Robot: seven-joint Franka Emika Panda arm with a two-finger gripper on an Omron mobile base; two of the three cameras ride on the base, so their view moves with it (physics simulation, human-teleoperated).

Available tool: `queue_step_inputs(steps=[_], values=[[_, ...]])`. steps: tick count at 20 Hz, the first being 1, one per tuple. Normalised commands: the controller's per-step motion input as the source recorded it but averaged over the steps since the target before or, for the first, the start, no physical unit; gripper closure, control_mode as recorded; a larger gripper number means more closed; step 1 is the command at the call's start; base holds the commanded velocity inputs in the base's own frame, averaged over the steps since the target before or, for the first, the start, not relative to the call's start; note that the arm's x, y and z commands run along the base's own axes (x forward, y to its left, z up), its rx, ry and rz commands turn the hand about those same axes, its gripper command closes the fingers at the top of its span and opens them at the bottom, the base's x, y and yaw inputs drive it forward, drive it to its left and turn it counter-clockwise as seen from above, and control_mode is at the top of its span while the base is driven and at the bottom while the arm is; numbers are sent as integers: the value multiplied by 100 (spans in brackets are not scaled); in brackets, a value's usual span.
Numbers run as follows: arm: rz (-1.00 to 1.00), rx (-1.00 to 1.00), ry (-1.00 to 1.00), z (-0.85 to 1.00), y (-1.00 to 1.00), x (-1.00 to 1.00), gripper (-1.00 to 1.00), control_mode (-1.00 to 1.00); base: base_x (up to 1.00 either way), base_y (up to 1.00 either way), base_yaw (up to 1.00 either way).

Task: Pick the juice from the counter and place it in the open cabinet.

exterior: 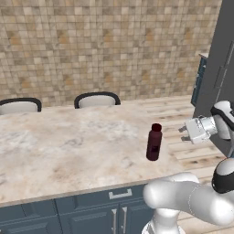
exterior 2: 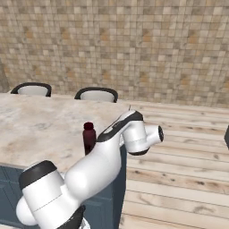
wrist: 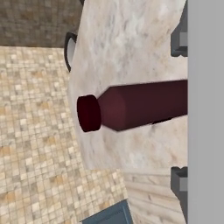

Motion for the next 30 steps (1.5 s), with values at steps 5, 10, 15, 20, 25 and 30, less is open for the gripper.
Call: queue_step_inputs(steps=[5,10,15,20,25,30], values=[[0,0,0,-12,10,22,-100,-100,0,0,0],[0,0,0,-9,21,16,-100,-100,0,0,0],[2,0,0,-2,24,3,-100,-100,0,0,0],[6,3,0,7,10,0,-100,-100,0,0,0],[8,6,0,13,0,0,-100,-100,0,0,0],[7,13,0,9,0,0,-100,-100,0,0,0]])
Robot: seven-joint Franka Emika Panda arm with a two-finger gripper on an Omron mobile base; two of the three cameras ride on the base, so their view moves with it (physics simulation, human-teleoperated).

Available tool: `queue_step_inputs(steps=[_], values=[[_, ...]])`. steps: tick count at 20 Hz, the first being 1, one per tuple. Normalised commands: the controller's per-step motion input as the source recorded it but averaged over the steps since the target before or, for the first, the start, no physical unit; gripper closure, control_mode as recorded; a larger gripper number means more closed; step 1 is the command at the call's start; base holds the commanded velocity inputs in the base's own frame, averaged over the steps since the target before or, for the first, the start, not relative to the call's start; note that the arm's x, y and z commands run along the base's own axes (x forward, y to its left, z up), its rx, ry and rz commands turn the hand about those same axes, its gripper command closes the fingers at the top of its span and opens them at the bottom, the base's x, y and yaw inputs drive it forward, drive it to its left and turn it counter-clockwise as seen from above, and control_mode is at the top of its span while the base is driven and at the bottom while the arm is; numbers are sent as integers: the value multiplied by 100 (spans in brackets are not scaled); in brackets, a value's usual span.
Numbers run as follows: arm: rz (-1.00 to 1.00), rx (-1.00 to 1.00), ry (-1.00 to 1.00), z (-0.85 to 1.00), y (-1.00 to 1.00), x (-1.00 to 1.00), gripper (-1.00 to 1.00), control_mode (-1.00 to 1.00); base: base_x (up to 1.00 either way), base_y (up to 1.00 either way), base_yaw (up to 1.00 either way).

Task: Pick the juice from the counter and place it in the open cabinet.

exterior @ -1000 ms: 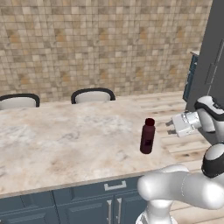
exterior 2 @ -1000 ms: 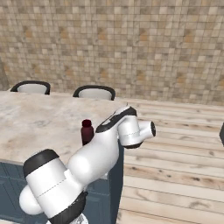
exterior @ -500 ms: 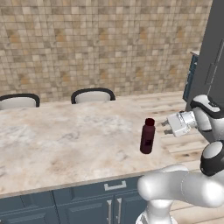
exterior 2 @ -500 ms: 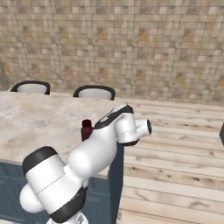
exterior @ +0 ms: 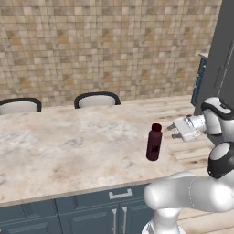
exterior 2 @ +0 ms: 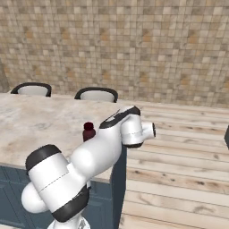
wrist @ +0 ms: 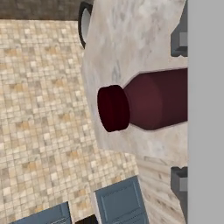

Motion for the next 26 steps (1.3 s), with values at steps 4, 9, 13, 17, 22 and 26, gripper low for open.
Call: queue_step_inputs(steps=[4,9,13,17,22,26], values=[[3,12,0,0,0,0,-100,-100,0,0,0],[2,12,0,0,0,0,-100,-100,0,0,0],[1,7,0,0,1,0,-100,-100,0,0,0],[0,0,0,0,9,0,-100,-100,0,0,0],[0,0,2,0,28,0,-100,-100,0,0,0],[0,0,4,0,32,1,-100,-100,0,0,0]])
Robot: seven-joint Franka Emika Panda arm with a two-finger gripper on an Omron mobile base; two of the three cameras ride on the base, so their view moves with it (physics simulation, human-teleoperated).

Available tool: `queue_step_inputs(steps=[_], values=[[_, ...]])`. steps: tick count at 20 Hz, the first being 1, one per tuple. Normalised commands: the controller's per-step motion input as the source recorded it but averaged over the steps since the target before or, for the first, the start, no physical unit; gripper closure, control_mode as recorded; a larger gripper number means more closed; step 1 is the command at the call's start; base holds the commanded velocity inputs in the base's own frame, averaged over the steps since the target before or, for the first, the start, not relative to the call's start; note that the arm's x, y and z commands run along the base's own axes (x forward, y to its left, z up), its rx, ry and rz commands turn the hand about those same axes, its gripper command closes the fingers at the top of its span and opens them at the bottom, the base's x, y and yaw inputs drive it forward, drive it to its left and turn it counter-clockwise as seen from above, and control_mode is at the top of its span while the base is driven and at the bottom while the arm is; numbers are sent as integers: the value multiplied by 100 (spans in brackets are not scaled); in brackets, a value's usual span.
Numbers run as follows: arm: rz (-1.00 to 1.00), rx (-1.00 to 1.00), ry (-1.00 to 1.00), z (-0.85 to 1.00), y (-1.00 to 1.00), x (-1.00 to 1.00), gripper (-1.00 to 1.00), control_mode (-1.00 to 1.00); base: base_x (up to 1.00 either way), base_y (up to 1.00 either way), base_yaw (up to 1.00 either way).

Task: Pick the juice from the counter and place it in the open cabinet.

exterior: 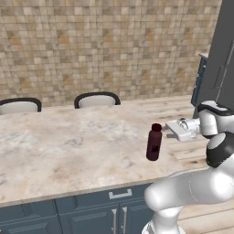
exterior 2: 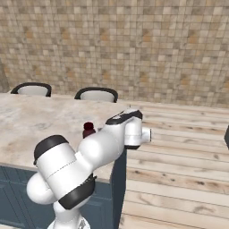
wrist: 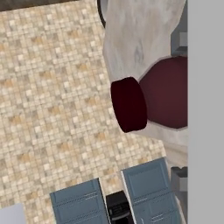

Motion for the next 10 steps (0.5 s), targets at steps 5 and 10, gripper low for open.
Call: queue_step_inputs(steps=[5,10], values=[[0,1,2,0,15,3,-100,-100,0,0,0],[0,4,3,7,0,0,-100,-100,0,0,0]])
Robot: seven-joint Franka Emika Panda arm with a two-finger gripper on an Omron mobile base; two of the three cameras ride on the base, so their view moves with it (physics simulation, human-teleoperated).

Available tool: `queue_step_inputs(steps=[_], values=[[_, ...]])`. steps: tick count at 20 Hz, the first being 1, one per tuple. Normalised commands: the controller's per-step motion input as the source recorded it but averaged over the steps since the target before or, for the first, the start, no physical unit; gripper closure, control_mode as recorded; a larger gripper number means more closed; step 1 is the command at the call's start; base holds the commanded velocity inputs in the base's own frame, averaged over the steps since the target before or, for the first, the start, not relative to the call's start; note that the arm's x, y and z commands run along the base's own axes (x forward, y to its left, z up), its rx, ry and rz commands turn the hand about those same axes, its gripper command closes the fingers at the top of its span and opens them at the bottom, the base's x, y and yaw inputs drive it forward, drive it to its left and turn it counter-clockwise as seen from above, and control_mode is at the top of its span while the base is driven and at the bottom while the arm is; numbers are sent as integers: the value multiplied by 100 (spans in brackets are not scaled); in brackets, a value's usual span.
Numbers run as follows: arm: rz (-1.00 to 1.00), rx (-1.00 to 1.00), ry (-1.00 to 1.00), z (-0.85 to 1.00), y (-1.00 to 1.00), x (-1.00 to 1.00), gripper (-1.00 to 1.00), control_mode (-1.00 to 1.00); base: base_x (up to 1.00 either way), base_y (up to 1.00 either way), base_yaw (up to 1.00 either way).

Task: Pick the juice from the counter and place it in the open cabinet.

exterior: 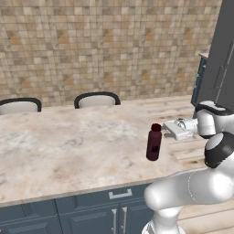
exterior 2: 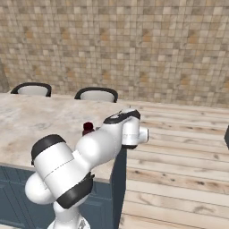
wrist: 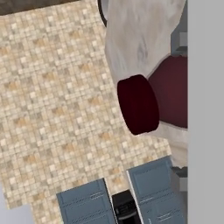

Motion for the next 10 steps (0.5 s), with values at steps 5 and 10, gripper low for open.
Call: queue_step_inputs(steps=[5,10], values=[[0,7,3,12,0,0,-100,-100,0,0,0],[0,3,3,2,0,0,-100,-100,0,0,0]])
